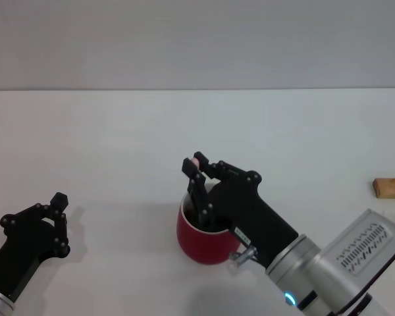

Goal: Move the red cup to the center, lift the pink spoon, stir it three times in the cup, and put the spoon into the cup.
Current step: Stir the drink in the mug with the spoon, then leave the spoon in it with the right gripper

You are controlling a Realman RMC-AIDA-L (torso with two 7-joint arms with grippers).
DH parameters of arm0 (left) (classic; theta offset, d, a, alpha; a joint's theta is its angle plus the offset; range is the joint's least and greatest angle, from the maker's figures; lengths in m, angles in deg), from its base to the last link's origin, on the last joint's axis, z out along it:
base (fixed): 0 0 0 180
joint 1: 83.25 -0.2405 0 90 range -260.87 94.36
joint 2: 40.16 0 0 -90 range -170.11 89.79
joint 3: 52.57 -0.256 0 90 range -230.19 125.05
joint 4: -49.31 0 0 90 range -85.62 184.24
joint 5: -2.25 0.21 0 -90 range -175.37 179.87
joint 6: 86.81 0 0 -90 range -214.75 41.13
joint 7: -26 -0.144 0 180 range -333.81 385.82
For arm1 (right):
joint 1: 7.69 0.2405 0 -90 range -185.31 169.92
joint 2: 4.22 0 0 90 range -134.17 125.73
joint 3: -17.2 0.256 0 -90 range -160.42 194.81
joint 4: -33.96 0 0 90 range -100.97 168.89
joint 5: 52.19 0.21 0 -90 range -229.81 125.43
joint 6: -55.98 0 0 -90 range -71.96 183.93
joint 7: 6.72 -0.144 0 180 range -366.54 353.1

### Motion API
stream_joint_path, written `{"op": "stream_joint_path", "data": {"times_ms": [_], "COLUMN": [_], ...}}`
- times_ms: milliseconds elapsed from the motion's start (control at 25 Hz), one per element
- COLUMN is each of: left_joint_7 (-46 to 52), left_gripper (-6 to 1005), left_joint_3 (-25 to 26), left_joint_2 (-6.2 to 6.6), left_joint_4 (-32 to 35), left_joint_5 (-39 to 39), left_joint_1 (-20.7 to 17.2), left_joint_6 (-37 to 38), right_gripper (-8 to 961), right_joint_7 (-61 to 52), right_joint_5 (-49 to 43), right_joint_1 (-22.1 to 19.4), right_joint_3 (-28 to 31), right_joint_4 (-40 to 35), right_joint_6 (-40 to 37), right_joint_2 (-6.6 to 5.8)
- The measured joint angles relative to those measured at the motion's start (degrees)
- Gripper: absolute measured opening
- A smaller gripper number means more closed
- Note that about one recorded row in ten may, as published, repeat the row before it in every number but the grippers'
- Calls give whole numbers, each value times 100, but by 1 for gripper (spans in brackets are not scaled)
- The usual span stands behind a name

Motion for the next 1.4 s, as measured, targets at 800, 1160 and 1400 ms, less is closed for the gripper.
{"op": "stream_joint_path", "data": {"times_ms": [800,1160,1400], "left_joint_7": [0,0,0], "left_gripper": [-2,-2,-2], "left_joint_3": [-8,-27,-28], "left_joint_2": [-27,-27,-27], "left_joint_4": [-30,-32,-26], "left_joint_5": [0,0,0], "left_joint_1": [-1,25,25], "left_joint_6": [-76,-79,-79], "right_gripper": [5,4,3], "right_joint_7": [-17,-83,-83], "right_joint_5": [-312,-597,-598], "right_joint_1": [-490,-481,-205], "right_joint_3": [111,106,165], "right_joint_4": [34,105,-9], "right_joint_6": [-42,61,116], "right_joint_2": [-46,-21,-4]}}
